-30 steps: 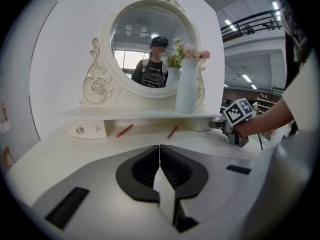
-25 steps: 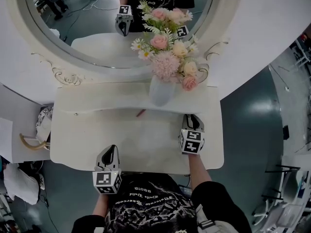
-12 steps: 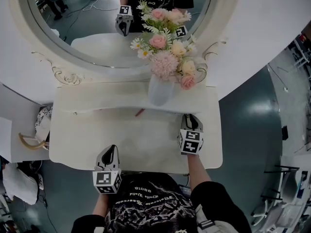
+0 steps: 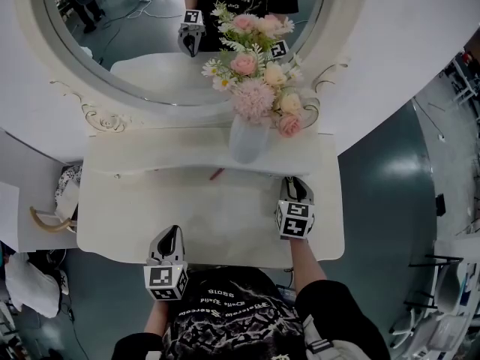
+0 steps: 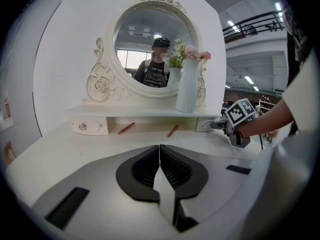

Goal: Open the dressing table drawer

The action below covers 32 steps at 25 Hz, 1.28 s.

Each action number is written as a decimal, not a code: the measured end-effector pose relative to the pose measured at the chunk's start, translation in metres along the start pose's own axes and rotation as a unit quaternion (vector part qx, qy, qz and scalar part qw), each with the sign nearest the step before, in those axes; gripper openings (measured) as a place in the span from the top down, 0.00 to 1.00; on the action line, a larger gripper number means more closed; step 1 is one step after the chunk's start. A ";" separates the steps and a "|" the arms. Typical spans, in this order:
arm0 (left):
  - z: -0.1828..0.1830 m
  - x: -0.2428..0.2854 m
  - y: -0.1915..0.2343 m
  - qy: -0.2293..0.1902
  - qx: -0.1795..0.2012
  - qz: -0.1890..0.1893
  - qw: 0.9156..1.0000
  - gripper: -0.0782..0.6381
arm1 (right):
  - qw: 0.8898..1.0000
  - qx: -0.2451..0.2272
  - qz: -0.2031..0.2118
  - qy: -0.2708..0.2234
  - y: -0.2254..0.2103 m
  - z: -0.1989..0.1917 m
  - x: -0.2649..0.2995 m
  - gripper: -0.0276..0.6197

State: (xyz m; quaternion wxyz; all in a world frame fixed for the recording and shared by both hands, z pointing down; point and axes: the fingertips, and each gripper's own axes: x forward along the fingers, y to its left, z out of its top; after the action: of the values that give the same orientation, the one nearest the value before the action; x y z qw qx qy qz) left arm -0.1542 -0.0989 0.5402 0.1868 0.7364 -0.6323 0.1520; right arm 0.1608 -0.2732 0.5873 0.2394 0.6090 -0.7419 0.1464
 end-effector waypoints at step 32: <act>-0.006 -0.004 0.001 0.000 -0.005 0.000 1.000 0.87 | 1.000 -0.001 -0.002 0.006 0.001 -0.005 -0.008 0.80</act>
State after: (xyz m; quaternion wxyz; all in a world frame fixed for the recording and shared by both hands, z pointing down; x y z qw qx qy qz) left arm -0.1560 -0.0924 0.5437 0.1906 0.7354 -0.6330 0.1488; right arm 0.1620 -0.2635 0.5873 0.2448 0.6092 -0.7394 0.1492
